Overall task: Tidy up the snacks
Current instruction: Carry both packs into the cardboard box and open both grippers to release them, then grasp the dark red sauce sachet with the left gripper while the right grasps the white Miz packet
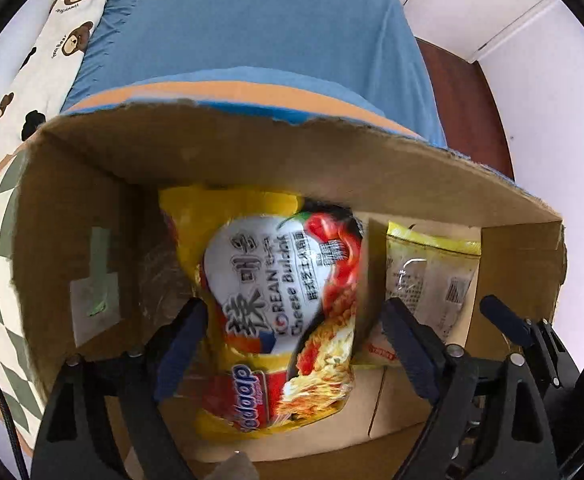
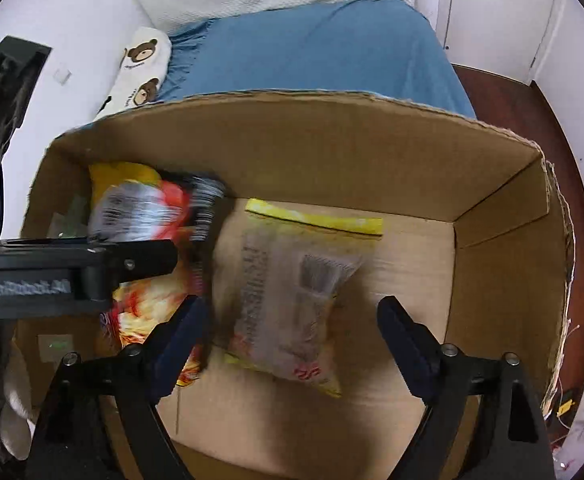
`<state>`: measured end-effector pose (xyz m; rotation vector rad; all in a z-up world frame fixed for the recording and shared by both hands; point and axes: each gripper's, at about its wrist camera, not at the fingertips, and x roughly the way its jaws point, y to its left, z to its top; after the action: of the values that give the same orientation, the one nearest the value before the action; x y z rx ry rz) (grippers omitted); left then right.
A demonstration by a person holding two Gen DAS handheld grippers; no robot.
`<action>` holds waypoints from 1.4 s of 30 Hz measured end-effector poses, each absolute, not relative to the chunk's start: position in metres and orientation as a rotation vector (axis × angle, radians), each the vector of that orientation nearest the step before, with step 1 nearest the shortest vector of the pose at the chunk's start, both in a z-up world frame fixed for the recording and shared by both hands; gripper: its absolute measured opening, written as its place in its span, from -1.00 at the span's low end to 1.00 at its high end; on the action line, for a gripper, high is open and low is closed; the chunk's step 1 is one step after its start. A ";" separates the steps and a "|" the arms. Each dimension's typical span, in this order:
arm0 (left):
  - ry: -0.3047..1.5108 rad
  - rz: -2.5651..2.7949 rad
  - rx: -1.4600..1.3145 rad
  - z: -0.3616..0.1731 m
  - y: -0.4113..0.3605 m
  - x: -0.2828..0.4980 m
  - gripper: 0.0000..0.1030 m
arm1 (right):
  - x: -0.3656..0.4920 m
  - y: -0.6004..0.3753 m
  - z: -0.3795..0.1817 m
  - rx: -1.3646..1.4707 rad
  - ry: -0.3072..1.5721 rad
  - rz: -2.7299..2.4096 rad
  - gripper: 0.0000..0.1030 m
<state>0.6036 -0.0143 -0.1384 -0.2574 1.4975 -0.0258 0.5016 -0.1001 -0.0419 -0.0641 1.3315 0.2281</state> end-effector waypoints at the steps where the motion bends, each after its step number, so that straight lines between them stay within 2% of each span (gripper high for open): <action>1: 1.490 -0.027 -0.247 -0.136 -0.017 0.602 0.74 | 0.503 -0.102 -0.043 -0.064 1.328 0.222 0.77; 7: 1.408 -0.012 -0.181 -0.123 -0.025 0.588 0.74 | 0.502 -0.118 -0.043 -0.062 1.321 0.173 0.80; 15: 1.308 0.003 -0.128 -0.088 -0.032 0.547 0.74 | 0.466 -0.123 -0.015 -0.080 1.280 0.091 0.80; 27: 1.132 0.058 -0.058 -0.020 -0.050 0.469 0.74 | 0.393 -0.129 0.062 -0.121 1.120 0.051 0.80; 42: 1.008 0.049 -0.078 0.030 -0.051 0.372 0.74 | 0.285 -0.124 0.141 -0.083 0.979 0.067 0.80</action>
<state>0.3723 -0.0510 0.0301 -0.0777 1.0077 0.0487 0.2846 -0.1240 0.1415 -0.0828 0.9791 0.0665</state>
